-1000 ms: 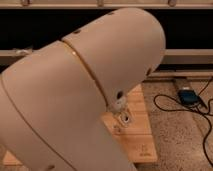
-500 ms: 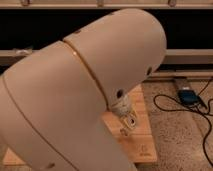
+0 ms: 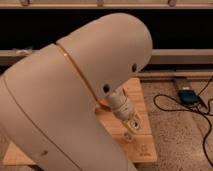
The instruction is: Stand the bottle upright
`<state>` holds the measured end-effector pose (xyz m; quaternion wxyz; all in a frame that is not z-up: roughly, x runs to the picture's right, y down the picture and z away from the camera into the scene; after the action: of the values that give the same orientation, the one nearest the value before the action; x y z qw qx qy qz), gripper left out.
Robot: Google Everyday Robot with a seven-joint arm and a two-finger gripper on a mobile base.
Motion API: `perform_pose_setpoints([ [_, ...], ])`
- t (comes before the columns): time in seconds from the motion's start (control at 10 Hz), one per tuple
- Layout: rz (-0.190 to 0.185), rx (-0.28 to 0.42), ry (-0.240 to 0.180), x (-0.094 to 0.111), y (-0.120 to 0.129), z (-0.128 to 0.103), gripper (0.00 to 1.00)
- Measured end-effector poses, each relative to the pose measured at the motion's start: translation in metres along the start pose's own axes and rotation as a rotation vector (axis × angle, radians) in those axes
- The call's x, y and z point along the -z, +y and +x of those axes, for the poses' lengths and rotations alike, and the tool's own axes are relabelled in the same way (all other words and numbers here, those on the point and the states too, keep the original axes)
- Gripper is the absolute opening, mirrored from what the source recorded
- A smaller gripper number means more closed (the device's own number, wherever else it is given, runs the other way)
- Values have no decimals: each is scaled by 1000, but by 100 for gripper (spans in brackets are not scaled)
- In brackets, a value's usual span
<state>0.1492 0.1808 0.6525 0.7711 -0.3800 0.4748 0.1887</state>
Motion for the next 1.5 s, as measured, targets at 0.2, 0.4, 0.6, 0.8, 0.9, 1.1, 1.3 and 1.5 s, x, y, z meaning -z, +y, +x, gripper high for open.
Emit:
perform_pose_setpoints([
  [0.2, 3, 0, 9, -2, -1, 1, 57],
  [0.4, 3, -2, 12, -3, -2, 1, 77],
  [0.6, 4, -1, 13, -3, -2, 1, 80],
  [0.8, 6, 1, 14, -2, -2, 1, 80],
  [0.9, 7, 3, 13, -1, -2, 1, 80],
  [1.1, 7, 9, 1, 5, -2, 4, 80],
  [1.3, -1, 21, -25, 14, -2, 9, 80],
  [1.5, -23, 36, -82, 31, -3, 19, 80],
])
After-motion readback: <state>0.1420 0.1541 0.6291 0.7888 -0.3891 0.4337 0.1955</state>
